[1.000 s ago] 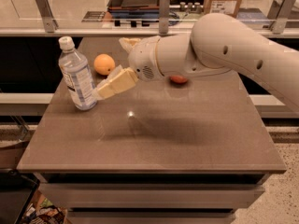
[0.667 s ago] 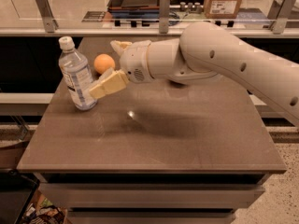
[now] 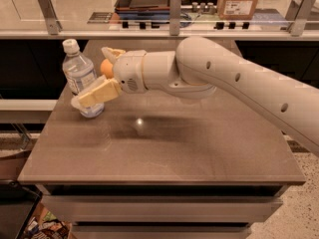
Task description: Pick blue plastic bottle
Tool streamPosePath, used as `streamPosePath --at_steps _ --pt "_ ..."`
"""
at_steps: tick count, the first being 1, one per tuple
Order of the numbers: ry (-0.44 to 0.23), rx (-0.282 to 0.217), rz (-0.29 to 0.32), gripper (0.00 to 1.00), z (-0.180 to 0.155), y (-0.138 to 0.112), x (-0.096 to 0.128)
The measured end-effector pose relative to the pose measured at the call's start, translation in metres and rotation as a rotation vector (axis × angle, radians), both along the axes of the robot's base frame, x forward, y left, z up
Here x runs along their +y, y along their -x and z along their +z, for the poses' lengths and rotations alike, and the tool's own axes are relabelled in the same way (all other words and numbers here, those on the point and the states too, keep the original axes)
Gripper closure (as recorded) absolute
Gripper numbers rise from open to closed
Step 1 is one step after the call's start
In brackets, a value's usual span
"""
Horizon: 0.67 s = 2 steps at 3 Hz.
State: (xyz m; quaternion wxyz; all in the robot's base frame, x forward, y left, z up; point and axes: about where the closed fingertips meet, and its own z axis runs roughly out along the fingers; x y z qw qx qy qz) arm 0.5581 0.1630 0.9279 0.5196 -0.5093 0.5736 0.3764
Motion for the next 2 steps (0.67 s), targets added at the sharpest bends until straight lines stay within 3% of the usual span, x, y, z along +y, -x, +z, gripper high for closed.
streamPosePath --at_steps 2 --pt "-0.066 0.009 0.042 0.0 -0.002 -0.006 0.027"
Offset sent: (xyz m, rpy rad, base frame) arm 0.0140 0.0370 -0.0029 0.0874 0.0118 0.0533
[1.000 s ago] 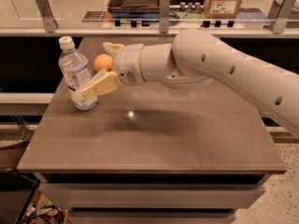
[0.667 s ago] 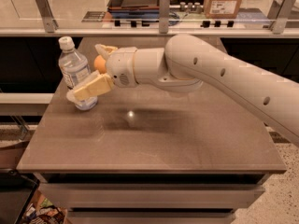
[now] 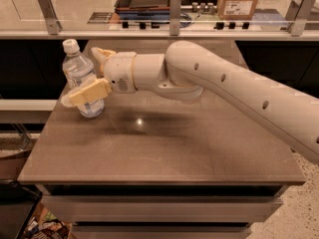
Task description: Pick blue plastic bottle
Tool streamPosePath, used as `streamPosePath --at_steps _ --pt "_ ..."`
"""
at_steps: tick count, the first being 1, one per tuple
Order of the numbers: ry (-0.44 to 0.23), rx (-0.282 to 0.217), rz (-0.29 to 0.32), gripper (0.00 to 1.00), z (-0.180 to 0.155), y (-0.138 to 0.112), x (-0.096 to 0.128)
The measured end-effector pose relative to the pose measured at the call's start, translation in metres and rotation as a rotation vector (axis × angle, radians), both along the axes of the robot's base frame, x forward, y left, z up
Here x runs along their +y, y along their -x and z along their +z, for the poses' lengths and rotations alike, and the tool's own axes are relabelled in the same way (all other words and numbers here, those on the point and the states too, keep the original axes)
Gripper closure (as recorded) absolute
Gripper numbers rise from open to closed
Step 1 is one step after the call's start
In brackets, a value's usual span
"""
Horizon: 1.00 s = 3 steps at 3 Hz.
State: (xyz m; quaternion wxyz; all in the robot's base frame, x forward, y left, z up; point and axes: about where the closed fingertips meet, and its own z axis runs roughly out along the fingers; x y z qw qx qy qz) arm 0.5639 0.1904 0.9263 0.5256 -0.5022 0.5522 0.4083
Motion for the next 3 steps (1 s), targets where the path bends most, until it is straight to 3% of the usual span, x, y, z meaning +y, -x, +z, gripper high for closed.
streamPosePath --at_steps 1,3 --pt "0.0 -0.001 0.004 0.17 0.0005 0.0015 0.0019" --pt "0.0 -0.002 0.012 0.64 0.0017 0.0042 0.0061"
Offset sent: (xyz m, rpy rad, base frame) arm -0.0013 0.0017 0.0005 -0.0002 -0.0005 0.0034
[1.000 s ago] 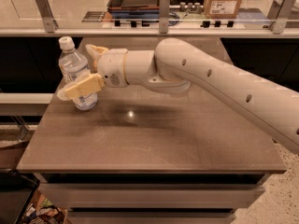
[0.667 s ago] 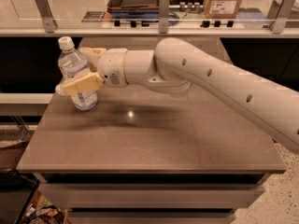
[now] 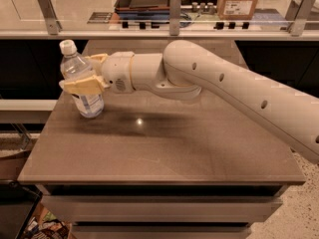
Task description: Pick blue plastic bottle
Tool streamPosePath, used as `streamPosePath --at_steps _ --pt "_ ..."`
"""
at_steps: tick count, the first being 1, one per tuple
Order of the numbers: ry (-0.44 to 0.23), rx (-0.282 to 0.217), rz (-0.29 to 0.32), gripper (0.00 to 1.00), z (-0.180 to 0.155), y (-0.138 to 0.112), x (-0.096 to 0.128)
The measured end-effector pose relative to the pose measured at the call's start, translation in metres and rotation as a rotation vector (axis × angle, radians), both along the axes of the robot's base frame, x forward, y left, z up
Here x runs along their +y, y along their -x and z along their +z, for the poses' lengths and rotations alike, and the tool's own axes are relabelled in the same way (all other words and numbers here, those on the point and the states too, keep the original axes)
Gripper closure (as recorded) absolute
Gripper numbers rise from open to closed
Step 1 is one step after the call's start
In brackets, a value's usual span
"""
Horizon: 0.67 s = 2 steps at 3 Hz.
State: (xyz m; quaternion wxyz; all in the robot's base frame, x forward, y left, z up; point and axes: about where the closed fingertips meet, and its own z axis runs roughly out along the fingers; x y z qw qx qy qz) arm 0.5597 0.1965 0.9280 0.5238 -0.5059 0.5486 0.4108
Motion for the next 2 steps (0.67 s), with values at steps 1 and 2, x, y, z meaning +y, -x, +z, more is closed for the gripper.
streamPosePath --at_steps 1,2 --pt "0.0 -0.001 0.004 0.87 0.0007 0.0015 0.0022" --pt "0.0 -0.002 0.008 1.0 0.0015 0.0029 0.0042"
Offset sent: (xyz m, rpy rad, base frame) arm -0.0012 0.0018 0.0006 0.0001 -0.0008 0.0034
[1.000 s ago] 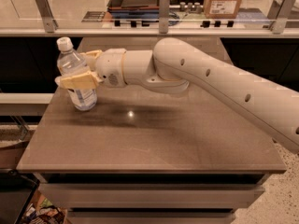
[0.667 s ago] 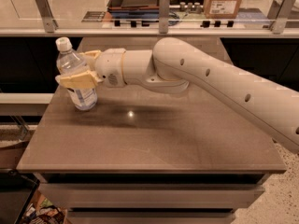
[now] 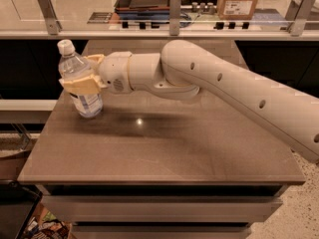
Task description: Pick blue plastic bottle
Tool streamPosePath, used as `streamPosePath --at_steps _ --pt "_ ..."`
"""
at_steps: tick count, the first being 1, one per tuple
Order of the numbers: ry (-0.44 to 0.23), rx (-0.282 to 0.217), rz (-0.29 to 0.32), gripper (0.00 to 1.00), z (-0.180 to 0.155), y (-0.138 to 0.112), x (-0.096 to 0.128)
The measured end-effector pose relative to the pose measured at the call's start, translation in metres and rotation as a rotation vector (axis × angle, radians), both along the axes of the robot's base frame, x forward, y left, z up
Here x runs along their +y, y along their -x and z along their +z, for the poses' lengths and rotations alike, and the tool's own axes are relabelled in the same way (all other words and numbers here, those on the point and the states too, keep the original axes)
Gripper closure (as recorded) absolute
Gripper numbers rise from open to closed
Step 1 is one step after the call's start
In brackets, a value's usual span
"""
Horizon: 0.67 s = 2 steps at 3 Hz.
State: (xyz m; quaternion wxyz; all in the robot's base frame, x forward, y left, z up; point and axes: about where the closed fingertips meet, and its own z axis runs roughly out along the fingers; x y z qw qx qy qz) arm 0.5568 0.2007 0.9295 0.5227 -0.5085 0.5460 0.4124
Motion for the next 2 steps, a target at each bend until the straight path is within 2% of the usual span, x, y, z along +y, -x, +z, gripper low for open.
streamPosePath --at_steps 2 --pt "0.006 -0.014 -0.003 1.0 0.013 0.0 -0.001"
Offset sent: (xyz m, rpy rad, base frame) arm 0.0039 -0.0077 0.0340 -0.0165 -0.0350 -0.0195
